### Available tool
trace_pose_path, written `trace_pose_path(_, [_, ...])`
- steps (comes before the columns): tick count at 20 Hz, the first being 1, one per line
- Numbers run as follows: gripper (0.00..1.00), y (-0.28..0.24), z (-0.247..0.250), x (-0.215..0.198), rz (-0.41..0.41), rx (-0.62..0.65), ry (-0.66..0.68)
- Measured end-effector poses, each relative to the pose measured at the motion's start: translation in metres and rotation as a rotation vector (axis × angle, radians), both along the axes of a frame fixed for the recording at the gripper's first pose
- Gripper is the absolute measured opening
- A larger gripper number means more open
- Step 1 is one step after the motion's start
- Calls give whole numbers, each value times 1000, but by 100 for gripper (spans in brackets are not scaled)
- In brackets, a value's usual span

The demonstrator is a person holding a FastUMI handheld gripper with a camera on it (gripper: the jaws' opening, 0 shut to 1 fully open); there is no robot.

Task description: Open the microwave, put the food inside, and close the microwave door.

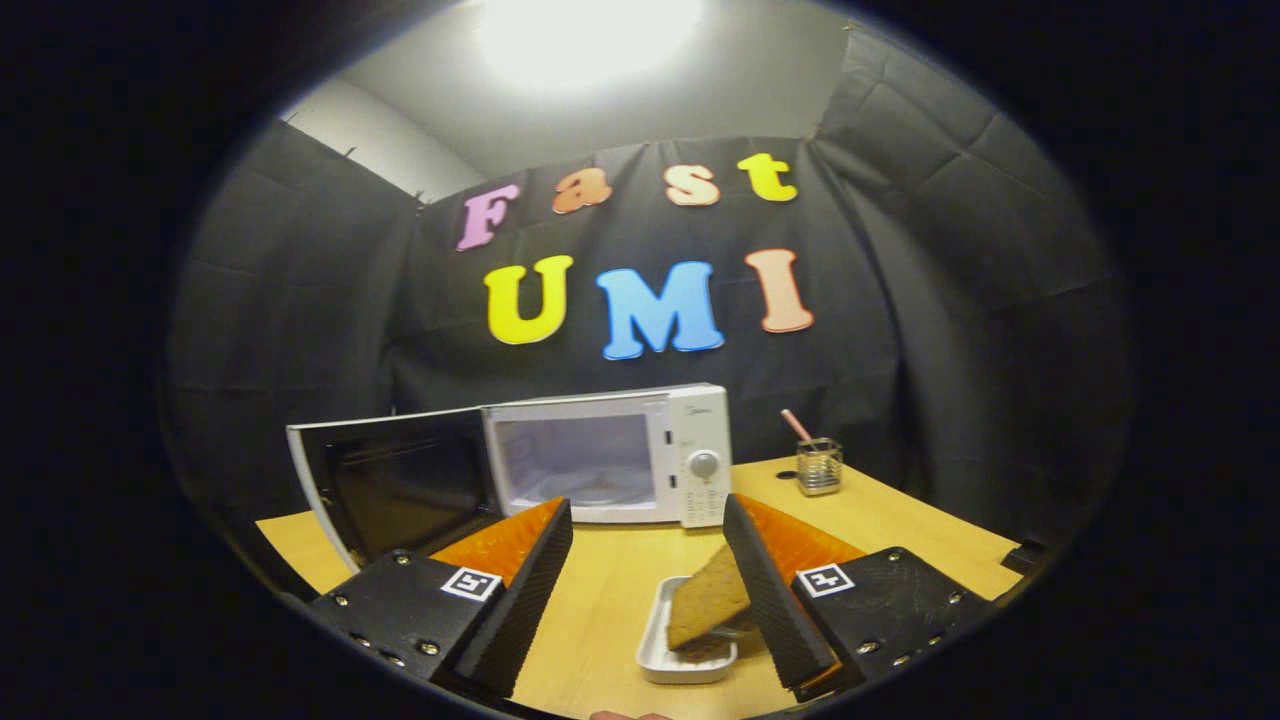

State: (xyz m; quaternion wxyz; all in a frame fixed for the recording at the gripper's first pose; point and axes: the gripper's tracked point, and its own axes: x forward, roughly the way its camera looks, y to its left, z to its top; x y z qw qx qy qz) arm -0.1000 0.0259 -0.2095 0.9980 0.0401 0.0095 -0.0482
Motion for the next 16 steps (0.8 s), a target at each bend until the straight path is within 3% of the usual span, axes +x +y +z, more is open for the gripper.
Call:
trace_pose_path(2, [92, -26, -14, 2, -56, 24, 22])
trace_pose_path(11, [92, -49, -81, 10, -64, 128, 173])
trace_pose_path(12, [83, -52, -87, 12, -76, 129, 180])
trace_pose_path(15, [72, -44, -89, 14, -40, 137, 180])
trace_pose_path(16, [55, -43, -89, 17, -33, 133, 174])
